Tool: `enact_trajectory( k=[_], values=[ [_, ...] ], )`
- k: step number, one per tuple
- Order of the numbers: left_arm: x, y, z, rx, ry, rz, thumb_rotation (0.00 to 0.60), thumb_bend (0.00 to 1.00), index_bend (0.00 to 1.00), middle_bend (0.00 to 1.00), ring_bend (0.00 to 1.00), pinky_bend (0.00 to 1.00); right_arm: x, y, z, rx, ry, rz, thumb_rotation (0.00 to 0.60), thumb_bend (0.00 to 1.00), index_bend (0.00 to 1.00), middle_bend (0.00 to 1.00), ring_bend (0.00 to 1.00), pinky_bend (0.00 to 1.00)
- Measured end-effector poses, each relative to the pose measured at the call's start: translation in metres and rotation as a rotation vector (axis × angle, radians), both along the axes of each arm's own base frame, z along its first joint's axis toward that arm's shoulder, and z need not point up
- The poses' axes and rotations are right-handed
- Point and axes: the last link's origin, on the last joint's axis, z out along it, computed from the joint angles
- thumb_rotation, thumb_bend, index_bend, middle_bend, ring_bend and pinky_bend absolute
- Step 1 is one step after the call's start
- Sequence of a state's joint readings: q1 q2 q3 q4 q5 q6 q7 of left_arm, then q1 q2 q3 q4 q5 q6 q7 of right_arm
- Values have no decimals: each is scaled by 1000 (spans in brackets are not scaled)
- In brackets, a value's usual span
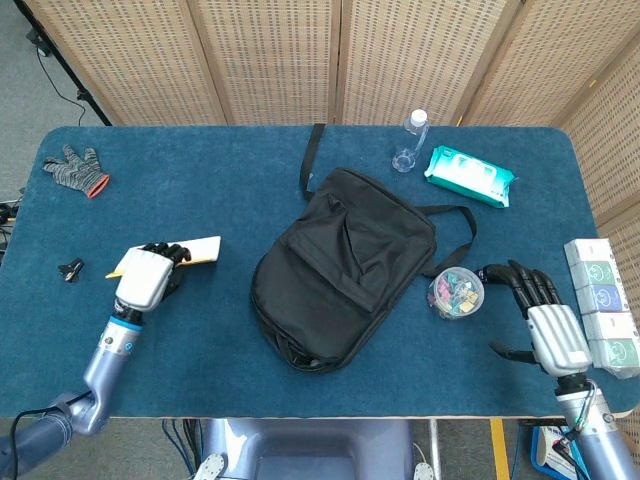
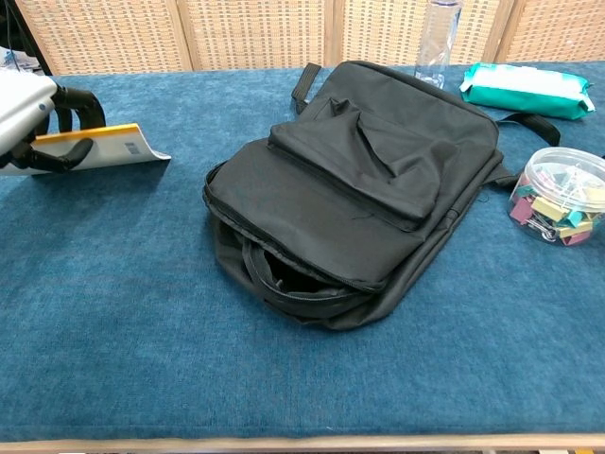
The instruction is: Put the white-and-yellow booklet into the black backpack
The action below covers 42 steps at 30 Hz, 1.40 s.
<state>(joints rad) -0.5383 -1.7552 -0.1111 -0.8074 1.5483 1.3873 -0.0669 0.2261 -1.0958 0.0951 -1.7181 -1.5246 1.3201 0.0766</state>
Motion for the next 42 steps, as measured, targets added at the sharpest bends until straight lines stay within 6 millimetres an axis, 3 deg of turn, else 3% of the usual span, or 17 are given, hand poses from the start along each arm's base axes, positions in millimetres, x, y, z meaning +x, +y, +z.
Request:
enact_trajectory(
  k=[11, 19, 31, 36, 42],
  values=[
    [5, 11, 24, 53, -66, -21, 600, 612, 784, 613, 548, 638, 58, -33, -19, 226, -14, 56, 600, 0, 1, 0, 0, 1],
    [8, 15, 42, 91, -120, -30, 600, 612, 793, 619, 548, 638, 93, -53, -37, 345, -32, 40, 600, 0, 69, 47, 28, 96],
    [16, 15, 58, 126, -165, -53, 600, 610, 793, 619, 548, 638, 146, -56, -87, 500, -118, 66, 600, 0, 168, 135, 128, 175],
    [17, 14, 60, 126, -170, -59, 600, 609, 793, 619, 548, 638, 164, -59, -107, 504, -170, 77, 600, 0, 233, 213, 208, 207],
    [18, 13, 62, 130, -177, -63, 600, 609, 793, 619, 548, 638, 187, -61, -138, 499, -233, 75, 600, 0, 244, 220, 228, 238]
  ],
)
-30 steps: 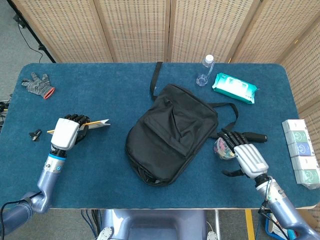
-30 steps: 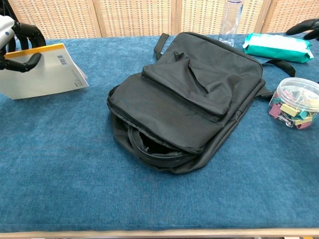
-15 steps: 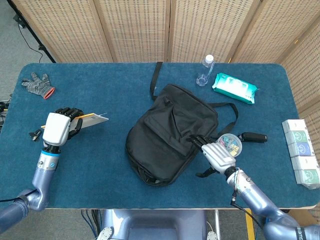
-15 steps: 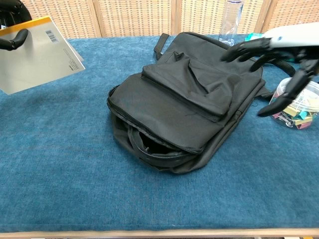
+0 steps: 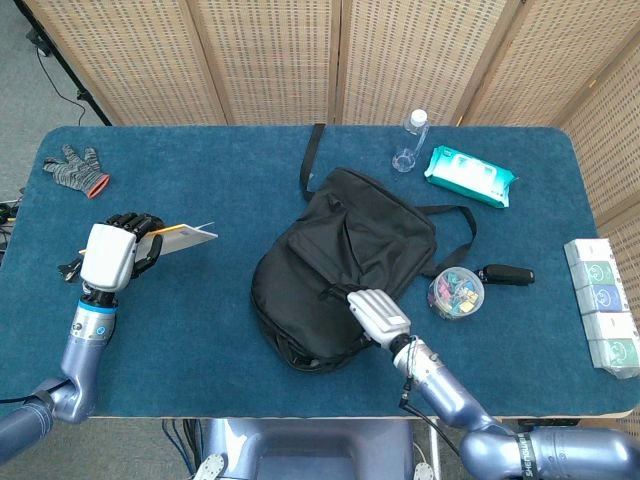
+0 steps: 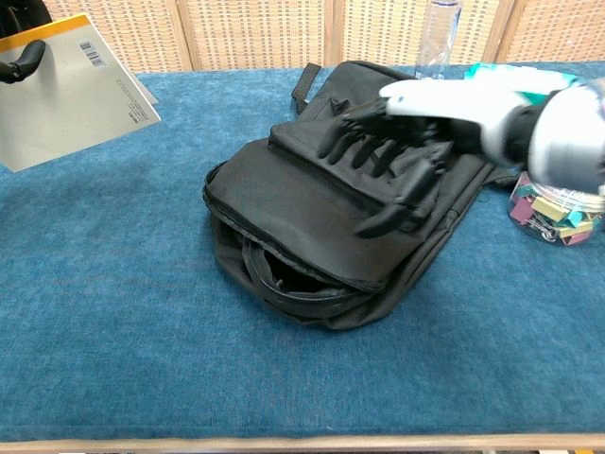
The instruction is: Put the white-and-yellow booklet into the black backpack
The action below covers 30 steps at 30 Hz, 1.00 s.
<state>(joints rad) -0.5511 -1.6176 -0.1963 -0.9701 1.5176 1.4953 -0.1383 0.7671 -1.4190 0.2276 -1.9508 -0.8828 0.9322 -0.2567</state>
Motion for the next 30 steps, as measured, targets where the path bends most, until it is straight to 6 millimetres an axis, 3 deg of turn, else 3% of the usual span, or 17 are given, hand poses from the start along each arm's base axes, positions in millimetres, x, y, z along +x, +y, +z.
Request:
enact_trajectory(
  k=[13, 19, 30],
  values=[
    [-1, 1, 4, 10, -18, 2, 600, 605, 793, 619, 548, 638, 38, -3, -52, -31, -52, 26, 600, 0, 235, 209, 228, 248],
    [-1, 1, 5, 8, -24, 3, 600, 604, 793, 619, 548, 638, 44, -9, -72, -70, -31, 39, 600, 0, 241, 209, 228, 248],
    [-2, 3, 6, 10, -33, 11, 600, 603, 793, 619, 548, 638, 47, -16, -86, -85, -20, 24, 600, 0, 271, 248, 246, 271]
  ],
)
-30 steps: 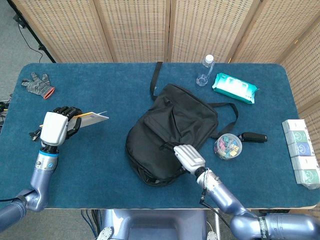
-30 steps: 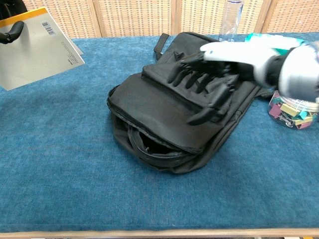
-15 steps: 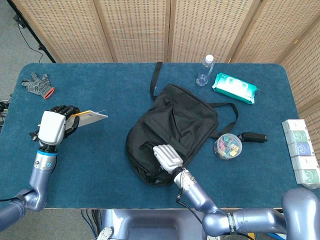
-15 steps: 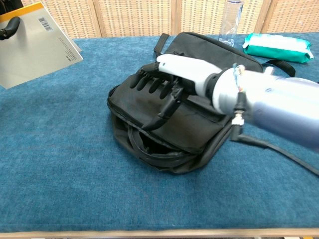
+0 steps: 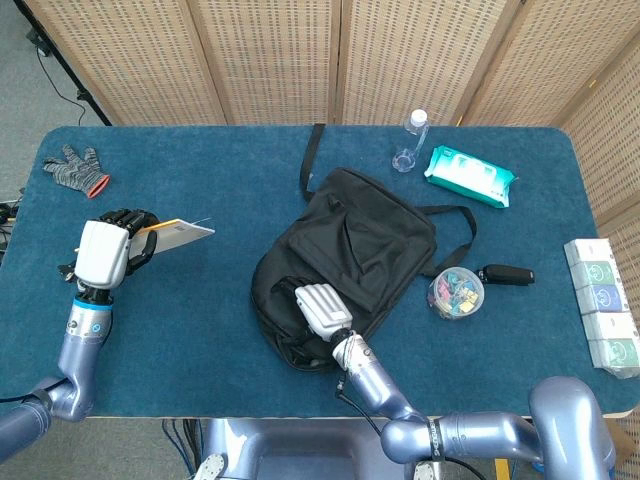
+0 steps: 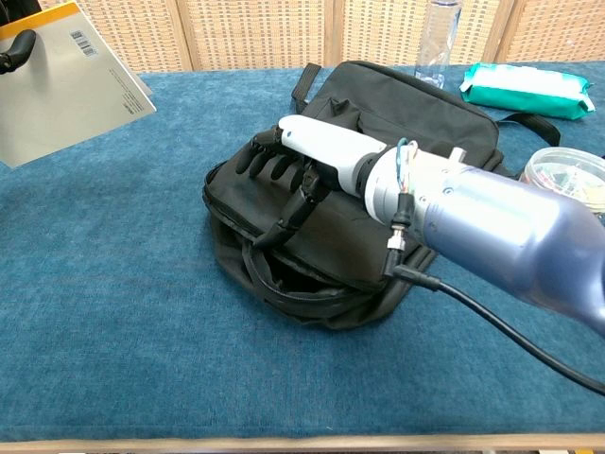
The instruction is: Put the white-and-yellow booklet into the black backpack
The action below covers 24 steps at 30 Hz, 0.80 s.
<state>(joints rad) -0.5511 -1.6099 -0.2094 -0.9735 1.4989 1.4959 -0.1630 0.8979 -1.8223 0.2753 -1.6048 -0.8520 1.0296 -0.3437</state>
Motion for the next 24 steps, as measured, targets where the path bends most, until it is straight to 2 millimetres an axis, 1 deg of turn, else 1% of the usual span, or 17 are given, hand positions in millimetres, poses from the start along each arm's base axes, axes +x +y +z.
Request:
enact_trajectory(
  k=[3, 5, 7, 9, 11, 13, 16, 19, 24],
  values=[
    [0, 0, 0, -1, -3, 1, 600, 603, 793, 619, 548, 638, -2, -1, -4, -15, 18, -2, 600, 0, 302, 303, 311, 346],
    [0, 0, 0, -2, -3, 1, 600, 603, 793, 619, 548, 638, -4, -3, -6, -28, 30, -1, 600, 0, 340, 354, 367, 422],
    [0, 0, 0, -3, -3, 0, 600, 603, 793, 619, 548, 638, -7, -5, -7, -48, 44, 0, 600, 0, 402, 423, 438, 525],
    [0, -1, 0, -4, -3, -2, 600, 603, 793, 619, 548, 638, -8, -7, -8, -66, 53, -1, 600, 13, 450, 476, 493, 597],
    [0, -1, -1, -7, -4, -4, 600, 603, 793, 619, 548, 638, -11, -8, -9, -88, 67, 2, 600, 74, 496, 528, 543, 659],
    [0, -1, -1, -9, -4, -4, 600, 604, 793, 619, 548, 638, -12, -9, -8, -107, 74, 8, 600, 190, 550, 580, 593, 721],
    [0, 0, -1, -9, -3, -4, 600, 603, 793, 619, 548, 638, -13, -9, -5, -134, 74, 19, 600, 284, 588, 615, 625, 755],
    [0, -1, -1, -11, -2, -7, 600, 603, 793, 619, 548, 638, -13, -9, 0, -159, 74, 37, 600, 314, 597, 626, 637, 768],
    [1, -2, -3, -17, 1, -17, 600, 602, 793, 619, 548, 638, -16, -9, 9, -199, 84, 72, 600, 328, 602, 630, 642, 783]
  ],
)
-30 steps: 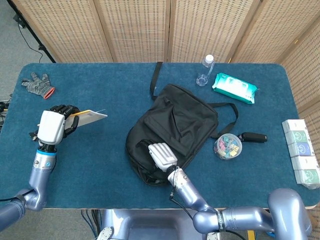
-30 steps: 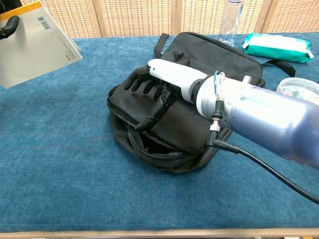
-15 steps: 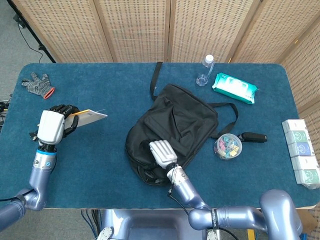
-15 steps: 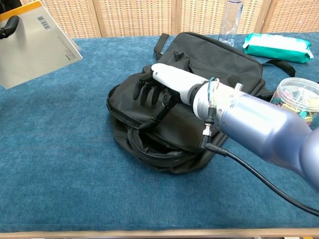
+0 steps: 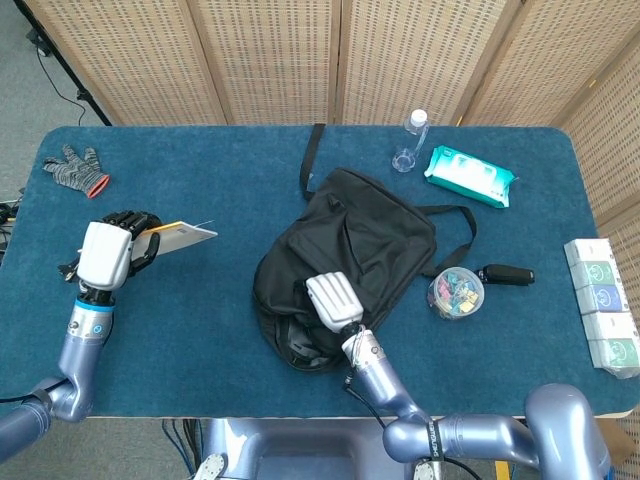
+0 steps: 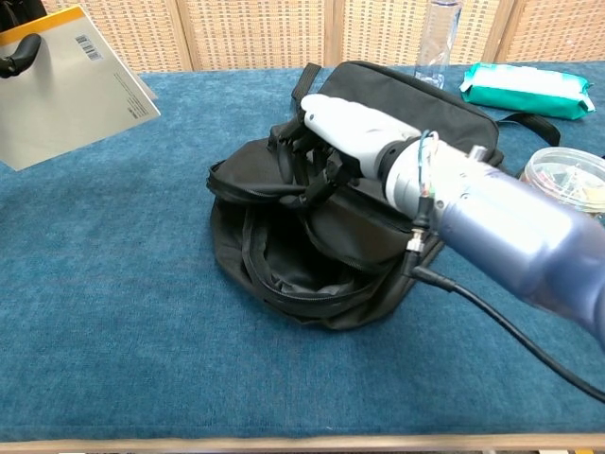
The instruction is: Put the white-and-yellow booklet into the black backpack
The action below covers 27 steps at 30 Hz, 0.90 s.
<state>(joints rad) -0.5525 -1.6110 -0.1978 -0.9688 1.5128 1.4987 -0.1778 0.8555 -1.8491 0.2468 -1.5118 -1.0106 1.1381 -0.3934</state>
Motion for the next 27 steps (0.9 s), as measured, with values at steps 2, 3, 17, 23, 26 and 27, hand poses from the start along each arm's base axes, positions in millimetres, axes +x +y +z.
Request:
enact_trajectory(
  k=[2, 3, 17, 23, 26, 27],
  values=[
    [0, 0, -1, -6, 1, -4, 600, 603, 793, 619, 548, 638, -3, -1, 6, -20, 5, 10, 600, 334, 603, 634, 646, 796],
    [0, 0, -2, -8, 4, -6, 600, 603, 793, 619, 548, 638, -4, -2, 8, -29, 9, 15, 600, 339, 604, 635, 647, 805],
    [12, -9, -4, -55, -17, -138, 600, 603, 795, 623, 548, 638, -27, -17, 55, -107, 28, 52, 600, 466, 605, 633, 661, 903],
    [21, -17, -7, -84, -14, -233, 600, 603, 796, 623, 548, 638, -37, -27, 85, -121, 2, 29, 600, 472, 608, 637, 668, 914],
    [25, -22, -10, -105, 4, -291, 600, 603, 797, 623, 548, 638, -41, -33, 97, -122, 6, 23, 600, 472, 609, 637, 672, 917],
    [26, -24, -10, -110, 10, -310, 600, 602, 797, 624, 548, 638, -42, -35, 100, -124, 9, 21, 600, 472, 609, 637, 672, 918]
  ],
)
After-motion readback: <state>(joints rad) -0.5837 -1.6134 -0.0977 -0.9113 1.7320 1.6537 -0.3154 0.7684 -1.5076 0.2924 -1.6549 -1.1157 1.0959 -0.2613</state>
